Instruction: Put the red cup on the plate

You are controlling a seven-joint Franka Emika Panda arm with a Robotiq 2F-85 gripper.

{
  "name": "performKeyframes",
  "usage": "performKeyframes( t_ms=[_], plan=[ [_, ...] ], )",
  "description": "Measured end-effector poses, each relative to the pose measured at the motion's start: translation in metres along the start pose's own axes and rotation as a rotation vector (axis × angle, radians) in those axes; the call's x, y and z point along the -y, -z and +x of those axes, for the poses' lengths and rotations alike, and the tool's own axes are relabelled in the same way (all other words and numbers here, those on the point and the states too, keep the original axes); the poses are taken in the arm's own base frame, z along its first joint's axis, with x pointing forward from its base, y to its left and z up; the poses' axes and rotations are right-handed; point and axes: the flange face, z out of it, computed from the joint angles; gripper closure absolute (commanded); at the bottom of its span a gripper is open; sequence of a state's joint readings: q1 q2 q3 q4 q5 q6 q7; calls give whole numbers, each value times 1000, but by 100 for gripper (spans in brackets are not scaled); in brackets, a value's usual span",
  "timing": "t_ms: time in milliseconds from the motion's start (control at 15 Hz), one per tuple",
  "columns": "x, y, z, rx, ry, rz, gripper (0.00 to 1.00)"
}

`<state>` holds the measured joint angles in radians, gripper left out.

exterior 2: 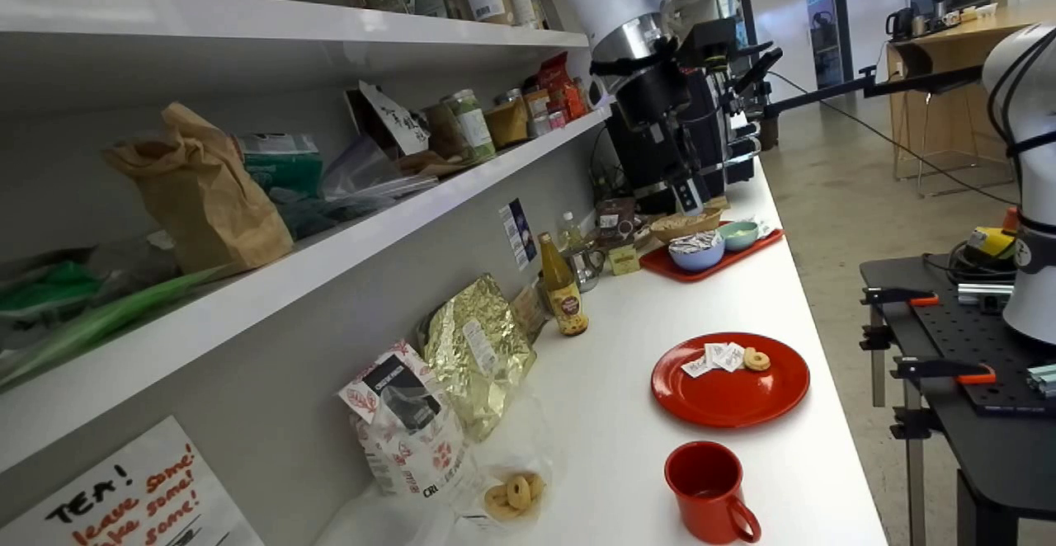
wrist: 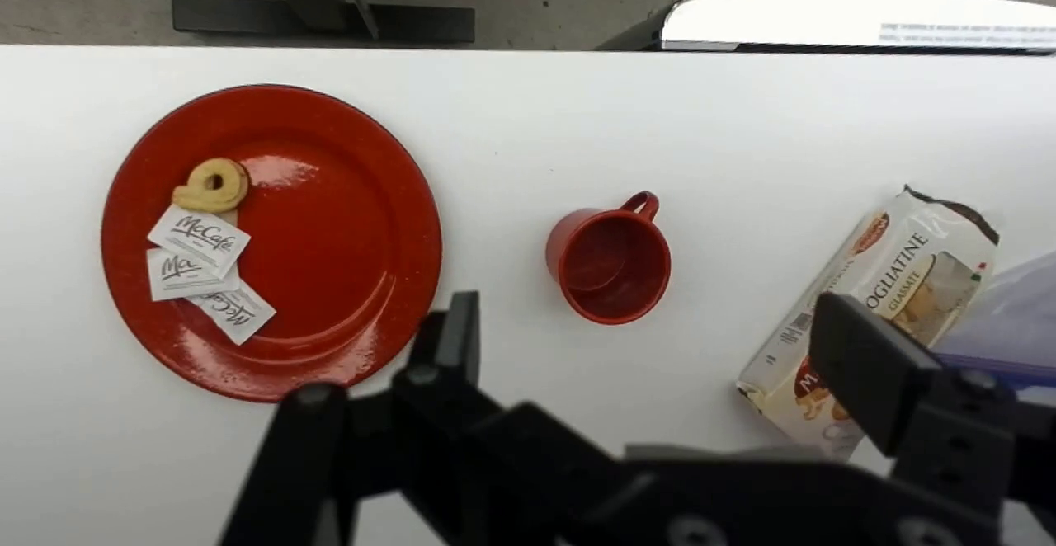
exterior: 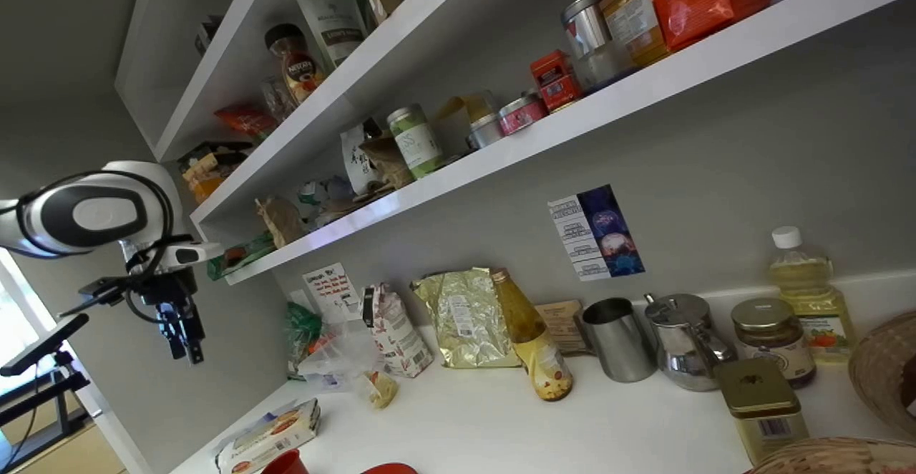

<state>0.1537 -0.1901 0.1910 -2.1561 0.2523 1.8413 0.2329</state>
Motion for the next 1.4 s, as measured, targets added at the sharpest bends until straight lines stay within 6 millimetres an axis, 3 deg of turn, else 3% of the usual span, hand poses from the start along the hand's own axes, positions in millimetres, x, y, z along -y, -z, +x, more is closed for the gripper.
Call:
performKeyframes(
  t_ms=[600,1000,1400],
  plan=[
    [20,-82,3,-169,-182,-25,0],
    [27,-103,20,-258,-237,-73,0],
    [50,-138,33,-244,-225,-74,0]
  ],
)
